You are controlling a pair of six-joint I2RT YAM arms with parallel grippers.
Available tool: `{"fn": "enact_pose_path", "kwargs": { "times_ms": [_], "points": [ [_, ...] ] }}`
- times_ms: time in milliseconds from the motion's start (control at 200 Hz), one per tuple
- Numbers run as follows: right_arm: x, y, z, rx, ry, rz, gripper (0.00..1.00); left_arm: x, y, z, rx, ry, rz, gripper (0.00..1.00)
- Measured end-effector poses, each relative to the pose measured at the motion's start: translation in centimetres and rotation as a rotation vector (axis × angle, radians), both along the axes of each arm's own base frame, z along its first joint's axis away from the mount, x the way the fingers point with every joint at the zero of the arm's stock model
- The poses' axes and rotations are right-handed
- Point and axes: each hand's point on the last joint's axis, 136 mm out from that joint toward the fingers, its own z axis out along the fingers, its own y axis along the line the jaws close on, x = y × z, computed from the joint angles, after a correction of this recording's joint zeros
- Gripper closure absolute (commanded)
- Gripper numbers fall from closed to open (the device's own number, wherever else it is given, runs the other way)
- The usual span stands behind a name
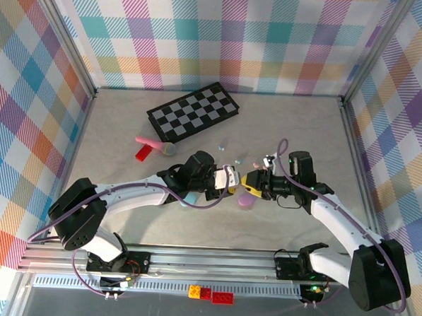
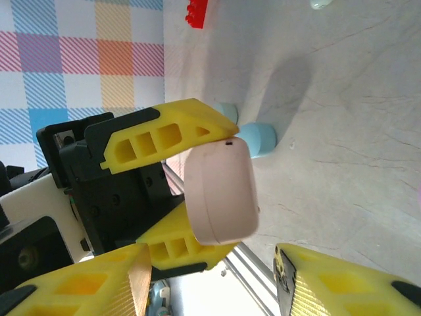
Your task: Insert wireless bluetooth earbuds into charging case
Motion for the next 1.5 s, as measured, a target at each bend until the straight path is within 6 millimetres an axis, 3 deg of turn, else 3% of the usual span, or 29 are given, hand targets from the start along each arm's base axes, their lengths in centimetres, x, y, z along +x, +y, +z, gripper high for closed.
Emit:
{"fn": "enact_pose_path", "kwargs": {
  "times_ms": [520,710,810,980,1025,1160,1395,1500],
  "points": [
    [0.6,1.7,-0.4,-0.012,0.016,0.041,0.56,-0.7,-0.3,0.7,-0.025,0.005,-0.031,0.61],
    [0.9,1.7,-0.5,-0.021,0.02,0.033,0.69,-0.6,-0.3,0.8,-0.026,0.004,-0.029,0.59],
    [1.0,1.7,-0.5,-0.024,0.012,0.035,0.75,-0.6,-0.3,0.7,-0.028,0.013,-0.023,0.49],
    [1.0,1.6,-0.4,-0.021,0.021,0.028,0.75,-0.1,-0.7,1.8,-0.087,-0.002,0.003,0.14],
    [1.1,1.5,-0.3,-0.019,0.02,0.021,0.75,-0.1,-0.7,2.1,-0.108,-0.004,0.017,0.1],
    [1.6,0.8,1.2,0.014,0.0,-0.01,0.75,0.1,0.0,2.9,-0.21,0.02,0.065,0.07],
    [2.8,-0.5,5.7,0.163,-0.035,-0.056,0.76,-0.6,1.2,3.7,-0.41,0.031,0.087,0.06],
    [2.8,-0.5,7.2,0.237,-0.021,-0.046,0.76,-0.8,0.8,5.8,-0.534,0.03,0.064,0.08]
  ]
}}
